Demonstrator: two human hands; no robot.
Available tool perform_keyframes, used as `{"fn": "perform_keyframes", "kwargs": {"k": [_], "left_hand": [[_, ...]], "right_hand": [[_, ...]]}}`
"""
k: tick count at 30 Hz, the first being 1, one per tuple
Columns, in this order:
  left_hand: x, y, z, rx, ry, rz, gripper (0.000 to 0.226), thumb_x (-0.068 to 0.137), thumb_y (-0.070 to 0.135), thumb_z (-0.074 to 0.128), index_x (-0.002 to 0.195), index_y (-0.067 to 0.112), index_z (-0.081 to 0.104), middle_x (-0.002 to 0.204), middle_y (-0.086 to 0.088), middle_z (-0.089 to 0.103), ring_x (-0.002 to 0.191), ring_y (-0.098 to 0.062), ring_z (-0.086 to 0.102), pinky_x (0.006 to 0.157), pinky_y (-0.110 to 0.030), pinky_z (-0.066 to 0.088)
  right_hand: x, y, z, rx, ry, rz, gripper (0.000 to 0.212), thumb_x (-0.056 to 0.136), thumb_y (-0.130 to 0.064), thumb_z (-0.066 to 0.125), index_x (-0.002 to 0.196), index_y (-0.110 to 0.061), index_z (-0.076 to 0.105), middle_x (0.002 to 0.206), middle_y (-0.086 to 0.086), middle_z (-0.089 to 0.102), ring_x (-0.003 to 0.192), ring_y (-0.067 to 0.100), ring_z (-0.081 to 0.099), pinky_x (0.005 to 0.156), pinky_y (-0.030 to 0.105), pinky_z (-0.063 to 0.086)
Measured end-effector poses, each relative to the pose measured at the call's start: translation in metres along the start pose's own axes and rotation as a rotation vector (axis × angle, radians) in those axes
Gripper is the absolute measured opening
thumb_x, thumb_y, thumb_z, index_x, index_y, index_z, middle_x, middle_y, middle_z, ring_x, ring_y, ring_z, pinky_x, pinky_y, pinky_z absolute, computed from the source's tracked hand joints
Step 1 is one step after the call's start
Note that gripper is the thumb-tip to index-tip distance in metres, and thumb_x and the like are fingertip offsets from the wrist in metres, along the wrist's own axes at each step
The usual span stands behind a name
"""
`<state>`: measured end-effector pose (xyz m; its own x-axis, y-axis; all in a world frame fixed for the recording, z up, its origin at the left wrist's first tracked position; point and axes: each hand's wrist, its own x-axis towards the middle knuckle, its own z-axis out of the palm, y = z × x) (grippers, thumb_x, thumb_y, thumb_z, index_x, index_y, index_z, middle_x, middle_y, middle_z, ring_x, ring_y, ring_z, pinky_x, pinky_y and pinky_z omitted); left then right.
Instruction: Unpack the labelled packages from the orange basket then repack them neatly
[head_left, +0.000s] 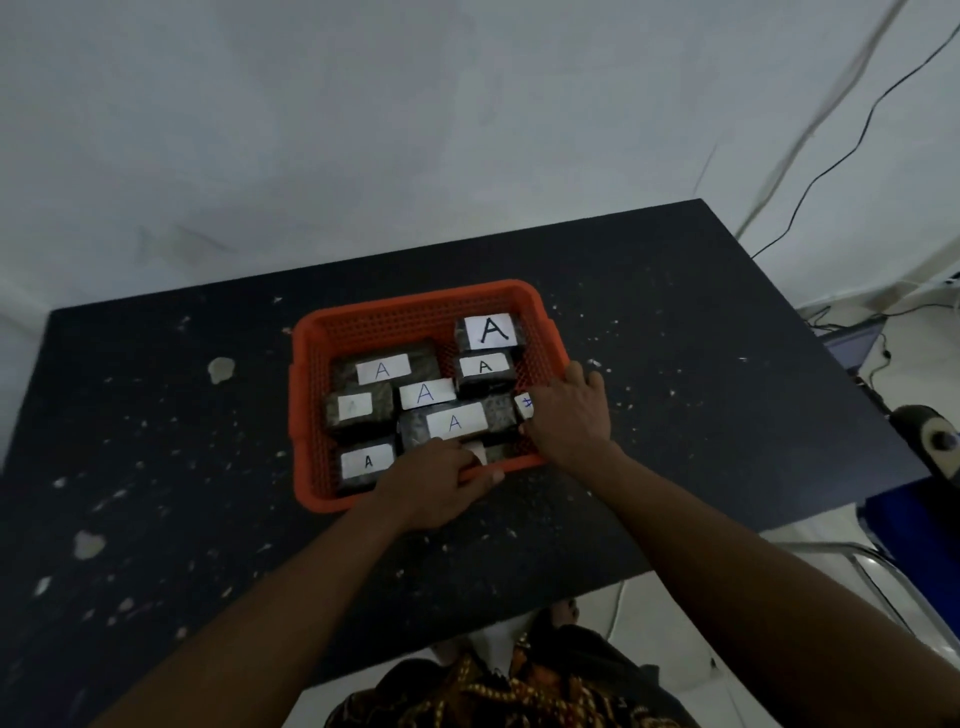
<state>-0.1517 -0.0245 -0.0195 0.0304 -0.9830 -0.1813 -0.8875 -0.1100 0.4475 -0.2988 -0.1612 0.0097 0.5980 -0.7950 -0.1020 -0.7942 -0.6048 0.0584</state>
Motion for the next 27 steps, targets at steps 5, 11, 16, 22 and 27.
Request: {"fn": "perform_keyframes", "kwargs": {"k": [5,11,16,22,27], "left_hand": [[-0.002,-0.002,-0.003,-0.010,-0.003,0.001,0.061,0.092,0.070,0.034,0.080,0.021,0.067,0.071,0.003,0.057,0.064,-0.008,0.052,0.057,-0.027,0.042],[-0.004,-0.007,-0.004,-0.011,-0.025,-0.006,0.060,0.092,0.070,0.035,0.093,0.021,0.069,0.082,0.002,0.060,0.075,-0.011,0.055,0.066,-0.029,0.046],[-0.015,-0.017,-0.009,-0.060,-0.014,-0.054,0.053,0.095,0.063,0.038,0.088,0.020,0.069,0.085,0.001,0.062,0.075,-0.011,0.057,0.066,-0.027,0.047],[-0.028,-0.030,-0.013,-0.046,0.002,-0.184,0.047,0.098,0.054,0.035,0.076,0.022,0.062,0.078,0.003,0.061,0.069,-0.007,0.055,0.059,-0.027,0.038],[-0.036,-0.034,-0.012,-0.065,-0.002,-0.237,0.048,0.099,0.055,0.034,0.084,0.023,0.066,0.081,0.006,0.061,0.071,-0.005,0.055,0.060,-0.024,0.038]], "right_hand": [[0.001,0.000,-0.003,-0.061,-0.044,-0.041,0.023,0.085,-0.041,0.053,0.098,-0.026,0.064,0.115,0.005,0.058,0.108,0.026,0.040,0.090,0.042,0.031],[-0.002,0.000,-0.004,-0.007,-0.053,-0.036,0.027,0.086,-0.044,0.051,0.093,-0.024,0.066,0.113,0.005,0.056,0.109,0.025,0.039,0.091,0.042,0.031],[-0.009,-0.021,-0.001,0.231,0.010,-0.221,0.020,0.090,-0.039,0.046,0.086,-0.024,0.059,0.099,0.000,0.059,0.096,0.016,0.040,0.090,0.040,0.036],[-0.013,-0.052,0.011,0.494,-0.034,-0.335,0.019,0.089,-0.032,0.057,0.083,-0.016,0.066,0.087,0.001,0.062,0.091,0.014,0.051,0.088,0.033,0.043],[-0.016,-0.053,0.014,0.584,-0.065,-0.306,0.019,0.089,-0.029,0.059,0.083,-0.013,0.067,0.083,0.001,0.063,0.078,0.011,0.055,0.074,0.029,0.049]]}}
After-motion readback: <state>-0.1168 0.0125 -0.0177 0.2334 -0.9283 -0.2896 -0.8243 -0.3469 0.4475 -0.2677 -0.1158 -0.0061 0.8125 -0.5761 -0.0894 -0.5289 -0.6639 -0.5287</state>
